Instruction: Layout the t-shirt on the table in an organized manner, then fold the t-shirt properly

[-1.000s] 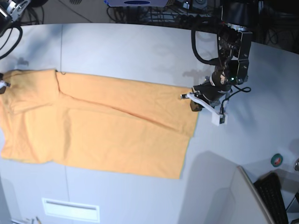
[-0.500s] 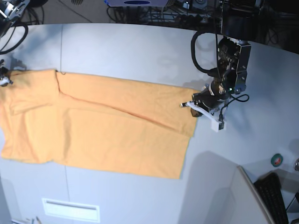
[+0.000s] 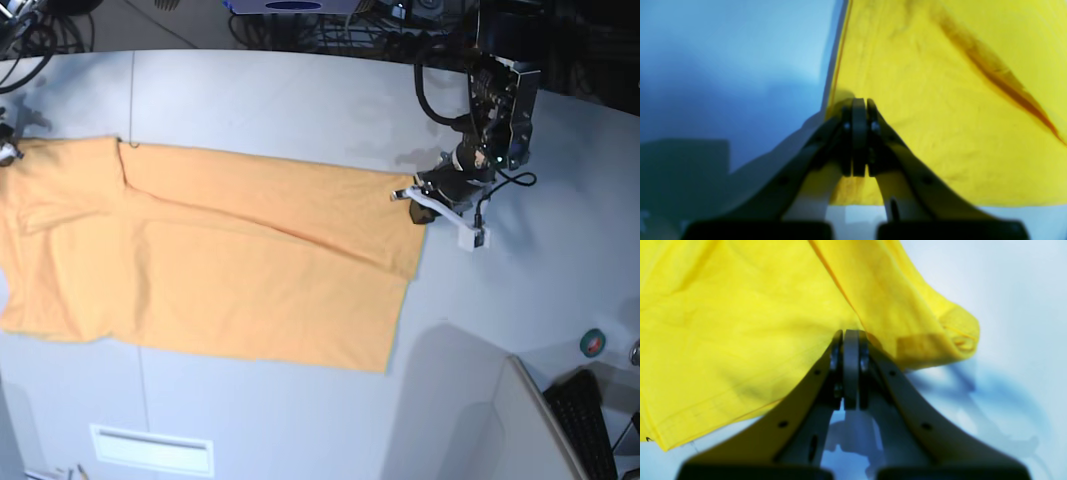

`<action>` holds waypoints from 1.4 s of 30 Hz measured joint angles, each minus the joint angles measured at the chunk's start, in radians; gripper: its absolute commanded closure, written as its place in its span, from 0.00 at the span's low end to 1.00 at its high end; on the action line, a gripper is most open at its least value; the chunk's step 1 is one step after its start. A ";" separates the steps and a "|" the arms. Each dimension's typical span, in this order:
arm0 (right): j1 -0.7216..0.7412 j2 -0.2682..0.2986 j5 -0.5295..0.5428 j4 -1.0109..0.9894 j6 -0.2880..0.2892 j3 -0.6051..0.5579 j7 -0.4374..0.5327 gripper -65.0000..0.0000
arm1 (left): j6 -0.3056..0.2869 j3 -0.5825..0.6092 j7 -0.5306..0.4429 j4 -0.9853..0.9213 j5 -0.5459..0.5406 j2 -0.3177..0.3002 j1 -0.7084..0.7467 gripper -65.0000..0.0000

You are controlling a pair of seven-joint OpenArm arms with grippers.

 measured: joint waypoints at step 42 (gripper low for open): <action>-0.140 -0.072 -0.034 0.260 -0.003 0.002 -0.128 1.00 | 0.014 -0.123 0.041 0.152 0.194 0.002 0.137 1.00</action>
